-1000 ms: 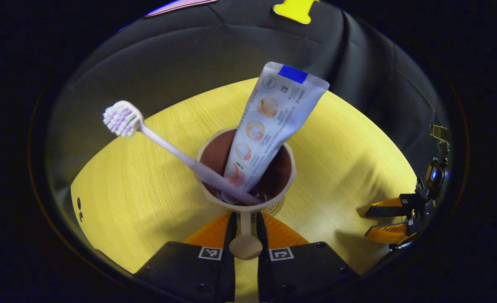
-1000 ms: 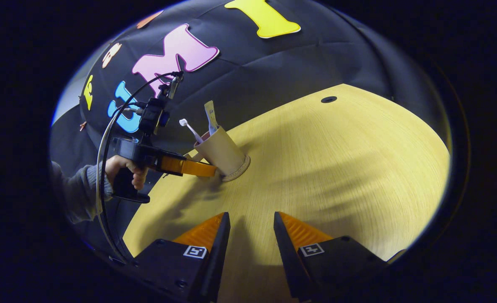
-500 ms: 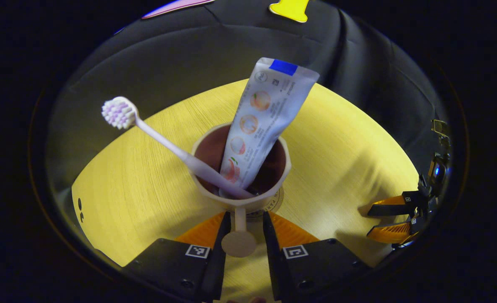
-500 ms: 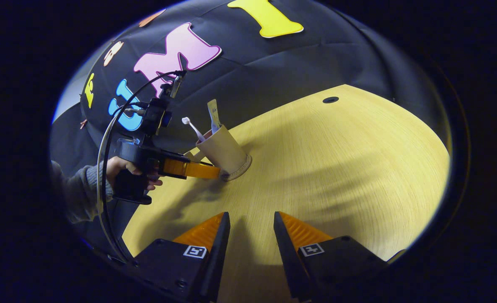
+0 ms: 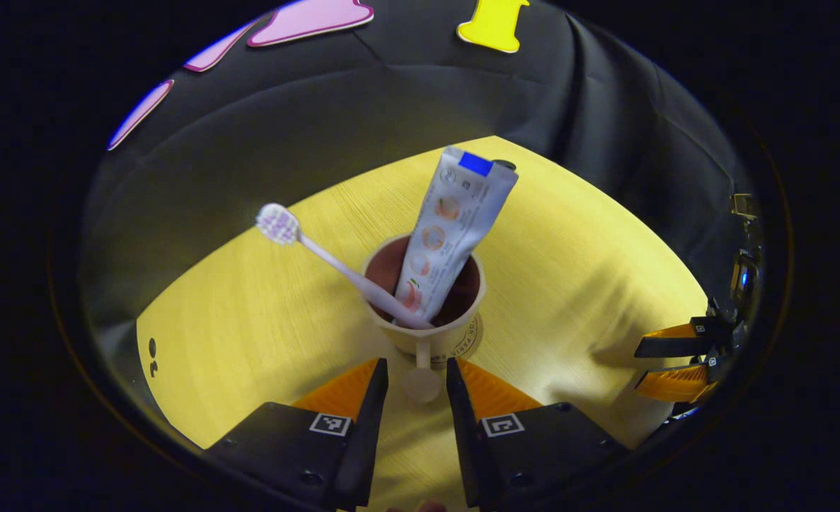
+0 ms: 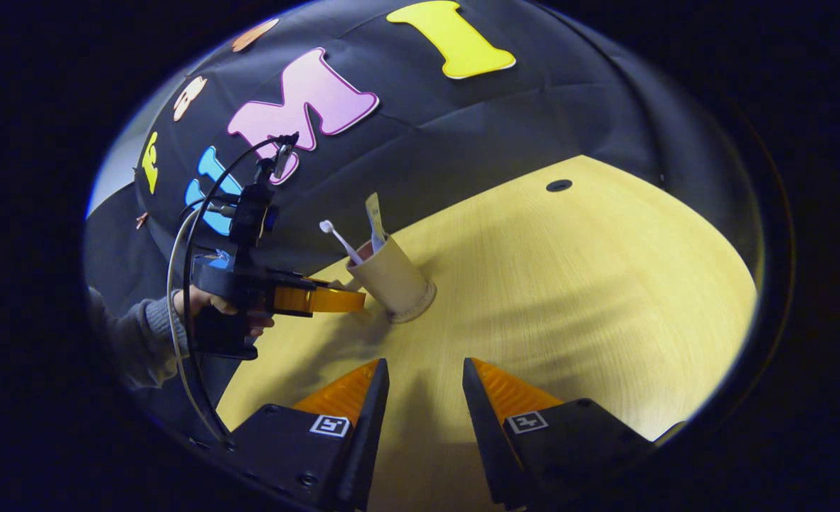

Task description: Put the toothbrush and toothpaste on the desktop into the cup, then pick up the cup and place it on the coaster on the desktop.

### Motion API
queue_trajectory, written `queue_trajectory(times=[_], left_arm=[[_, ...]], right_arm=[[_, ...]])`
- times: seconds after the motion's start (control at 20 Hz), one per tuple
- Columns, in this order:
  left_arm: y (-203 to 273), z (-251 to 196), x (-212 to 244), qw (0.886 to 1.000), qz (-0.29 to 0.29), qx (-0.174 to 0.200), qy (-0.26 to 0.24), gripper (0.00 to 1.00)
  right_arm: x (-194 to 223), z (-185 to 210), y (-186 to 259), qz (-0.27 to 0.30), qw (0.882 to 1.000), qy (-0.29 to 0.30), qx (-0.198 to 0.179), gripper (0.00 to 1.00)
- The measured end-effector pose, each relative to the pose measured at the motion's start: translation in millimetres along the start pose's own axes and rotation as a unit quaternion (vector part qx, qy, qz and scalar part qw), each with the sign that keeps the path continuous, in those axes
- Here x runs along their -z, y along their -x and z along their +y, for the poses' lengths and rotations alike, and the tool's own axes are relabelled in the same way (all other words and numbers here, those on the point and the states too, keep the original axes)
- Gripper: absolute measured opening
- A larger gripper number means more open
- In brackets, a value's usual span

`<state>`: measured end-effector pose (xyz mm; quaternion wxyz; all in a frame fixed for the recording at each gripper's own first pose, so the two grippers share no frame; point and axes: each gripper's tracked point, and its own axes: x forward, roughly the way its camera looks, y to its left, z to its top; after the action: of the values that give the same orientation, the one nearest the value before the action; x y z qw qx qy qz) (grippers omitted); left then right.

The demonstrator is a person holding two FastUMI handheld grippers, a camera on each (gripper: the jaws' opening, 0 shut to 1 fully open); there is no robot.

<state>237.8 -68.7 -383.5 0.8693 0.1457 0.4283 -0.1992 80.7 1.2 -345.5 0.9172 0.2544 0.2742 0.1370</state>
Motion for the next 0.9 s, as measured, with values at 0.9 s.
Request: queue_trajectory(times=[0.9], left_arm=[[216, 10, -15, 0.968, -0.197, -0.065, 0.145, 0.54]], right_arm=[[-91, 136, 61, -0.024, 0.996, 0.083, -0.013, 0.64]])
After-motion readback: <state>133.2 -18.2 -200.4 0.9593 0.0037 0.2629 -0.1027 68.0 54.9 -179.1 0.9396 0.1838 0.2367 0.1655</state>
